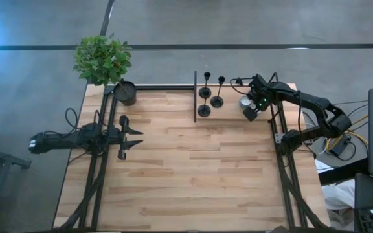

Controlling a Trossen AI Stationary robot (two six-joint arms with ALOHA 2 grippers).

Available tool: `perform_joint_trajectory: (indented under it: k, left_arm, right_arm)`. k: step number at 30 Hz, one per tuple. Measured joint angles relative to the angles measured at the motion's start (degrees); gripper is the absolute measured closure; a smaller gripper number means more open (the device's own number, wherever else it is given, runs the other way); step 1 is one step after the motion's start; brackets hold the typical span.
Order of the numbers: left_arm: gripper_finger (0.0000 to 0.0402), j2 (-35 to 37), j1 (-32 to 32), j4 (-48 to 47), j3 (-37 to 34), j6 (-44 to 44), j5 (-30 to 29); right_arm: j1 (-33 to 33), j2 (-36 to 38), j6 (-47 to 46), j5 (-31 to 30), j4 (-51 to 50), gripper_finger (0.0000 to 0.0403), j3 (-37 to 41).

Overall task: Pick & Place candle stick holders
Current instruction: Put the red scented candle on the shelf, then return to Home Position

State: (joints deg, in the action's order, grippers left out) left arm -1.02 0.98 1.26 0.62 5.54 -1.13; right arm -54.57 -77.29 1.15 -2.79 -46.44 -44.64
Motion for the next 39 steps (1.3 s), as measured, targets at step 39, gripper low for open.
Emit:
perform_joint_trajectory:
  k: [39]
  left_arm:
    - [0.025, 0.0, 0.02, 0.0, 0.0, -0.02, 0.0]
  right_arm:
    - [0.02, 1.22, -2.47, -0.33, -1.33, 0.0044, -5.88]
